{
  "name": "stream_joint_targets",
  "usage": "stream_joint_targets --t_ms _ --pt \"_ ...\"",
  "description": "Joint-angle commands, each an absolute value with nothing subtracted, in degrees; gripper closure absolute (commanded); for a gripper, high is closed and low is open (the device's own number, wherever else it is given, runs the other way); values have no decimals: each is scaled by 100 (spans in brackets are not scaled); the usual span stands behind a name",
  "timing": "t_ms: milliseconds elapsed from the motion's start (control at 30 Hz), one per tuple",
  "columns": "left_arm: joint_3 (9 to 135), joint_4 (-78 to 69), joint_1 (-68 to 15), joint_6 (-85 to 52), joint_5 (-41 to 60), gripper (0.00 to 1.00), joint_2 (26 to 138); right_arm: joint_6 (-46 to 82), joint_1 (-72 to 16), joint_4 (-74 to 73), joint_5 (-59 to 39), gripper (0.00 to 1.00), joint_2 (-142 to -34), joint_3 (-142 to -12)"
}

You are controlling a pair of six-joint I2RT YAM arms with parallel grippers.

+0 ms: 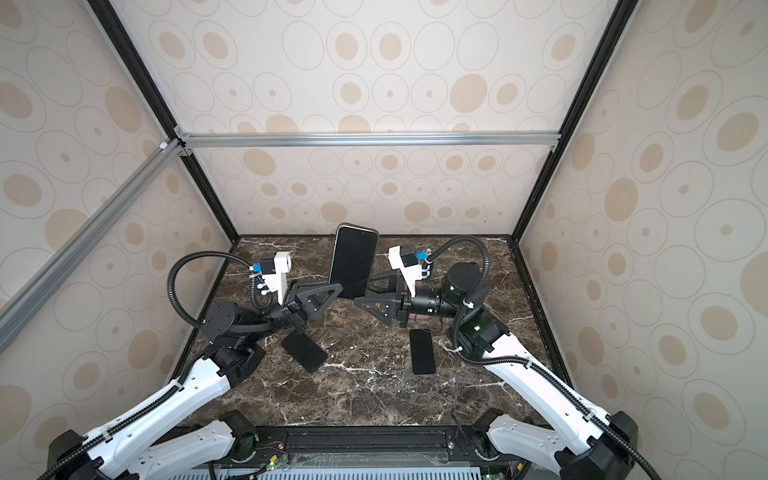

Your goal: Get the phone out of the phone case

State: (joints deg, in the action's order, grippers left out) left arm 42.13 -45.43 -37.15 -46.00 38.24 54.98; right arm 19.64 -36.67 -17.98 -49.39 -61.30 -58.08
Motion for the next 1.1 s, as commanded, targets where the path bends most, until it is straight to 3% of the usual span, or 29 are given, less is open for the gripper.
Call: stream_joint_targets --t_ms 0,533,967,1067 --pt "4421 -5212 -3765 -4746 4010 100 5430 1636 -3708 -1596 -5227 50 -6069 -6118" --pt "4480 -5161 -3809 -4711 4128 100 5493 1530 -3715 -1072 -5414 72 -6181 -6441" --pt "4554 -4811 -3815 -4488 4073 100 5473 1467 -3707 -816 -5402 100 -6140 -6506" --pt "4736 -4393 -3815 -4195 4045 100 5458 1292 -3716 -523 -5250 100 -6039 -6543"
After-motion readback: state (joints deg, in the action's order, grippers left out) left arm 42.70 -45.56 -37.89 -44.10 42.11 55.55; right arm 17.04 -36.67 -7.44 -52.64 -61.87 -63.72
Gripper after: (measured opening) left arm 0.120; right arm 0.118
